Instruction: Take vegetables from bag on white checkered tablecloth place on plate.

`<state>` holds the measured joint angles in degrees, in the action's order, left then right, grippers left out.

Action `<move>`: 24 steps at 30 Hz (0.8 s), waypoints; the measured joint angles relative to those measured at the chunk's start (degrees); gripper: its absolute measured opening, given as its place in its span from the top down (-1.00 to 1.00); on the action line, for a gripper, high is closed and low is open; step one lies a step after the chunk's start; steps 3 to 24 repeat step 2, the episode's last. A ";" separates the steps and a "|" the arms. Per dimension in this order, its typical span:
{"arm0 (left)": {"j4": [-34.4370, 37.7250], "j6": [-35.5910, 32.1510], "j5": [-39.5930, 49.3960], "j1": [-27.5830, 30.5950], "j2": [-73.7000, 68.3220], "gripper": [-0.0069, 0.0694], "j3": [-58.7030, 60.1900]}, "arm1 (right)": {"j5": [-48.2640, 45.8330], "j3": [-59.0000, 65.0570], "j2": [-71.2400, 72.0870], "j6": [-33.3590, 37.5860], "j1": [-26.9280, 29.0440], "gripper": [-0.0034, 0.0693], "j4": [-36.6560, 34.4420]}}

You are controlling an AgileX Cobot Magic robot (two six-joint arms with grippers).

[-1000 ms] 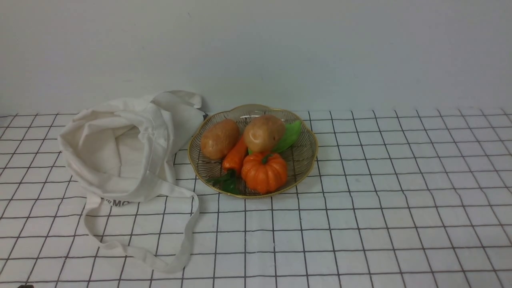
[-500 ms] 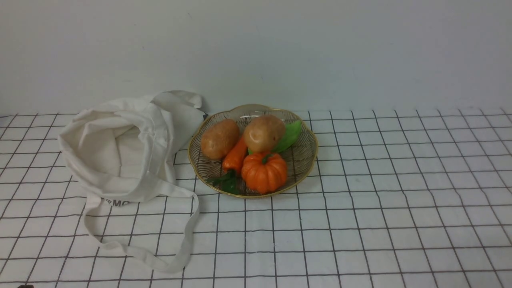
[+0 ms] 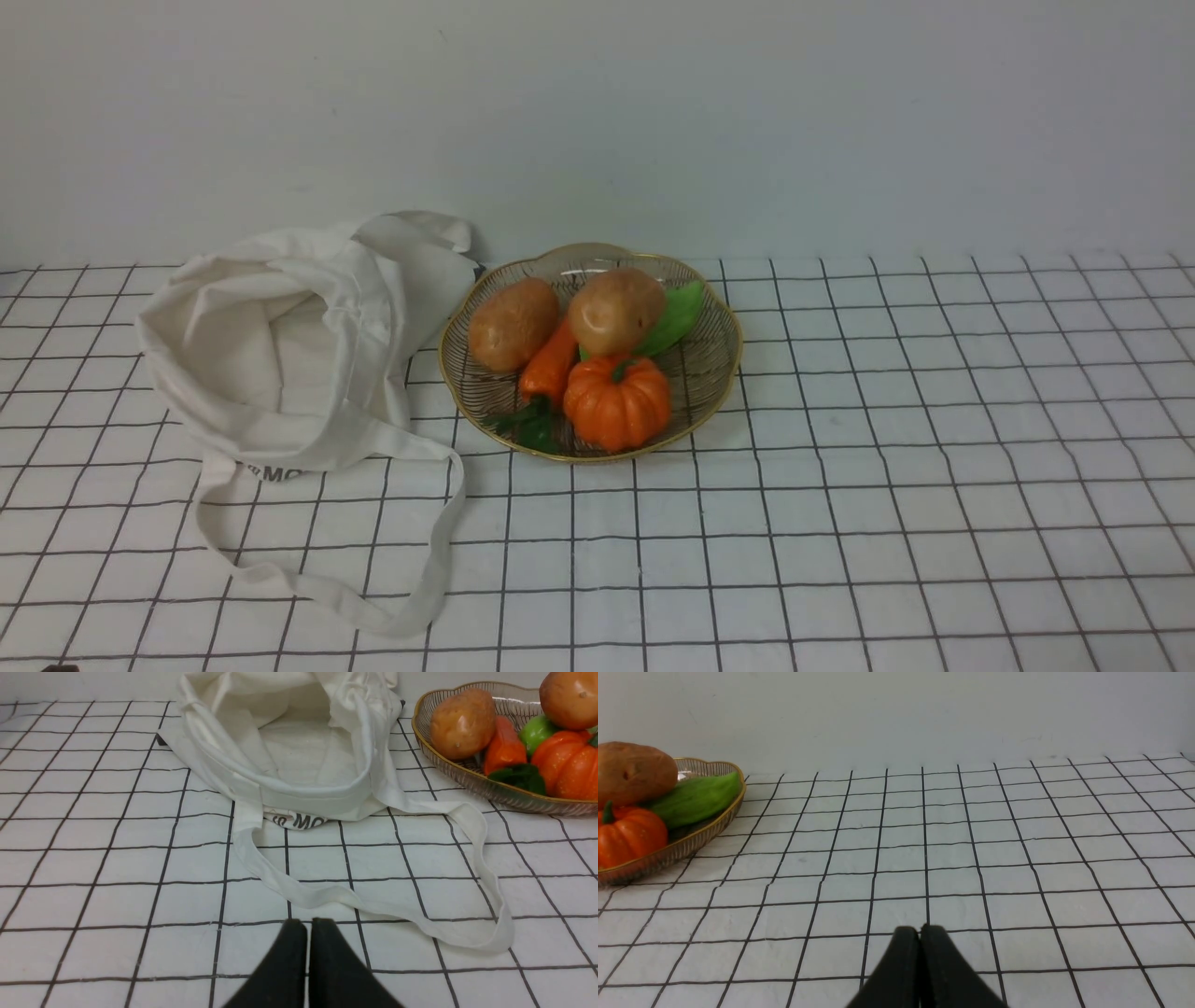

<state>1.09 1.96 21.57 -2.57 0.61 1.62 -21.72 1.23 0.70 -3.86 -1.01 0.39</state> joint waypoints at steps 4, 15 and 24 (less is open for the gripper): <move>0.00 0.00 0.00 0.00 0.00 0.84 0.00 | 0.00 0.00 0.00 0.00 0.00 0.95 0.00; 0.00 0.00 0.00 0.00 0.00 0.84 0.00 | 0.00 0.00 0.00 0.00 0.00 0.95 0.00; 0.00 0.00 0.00 0.00 0.00 0.84 0.00 | 0.00 0.00 0.00 0.00 0.00 0.95 0.00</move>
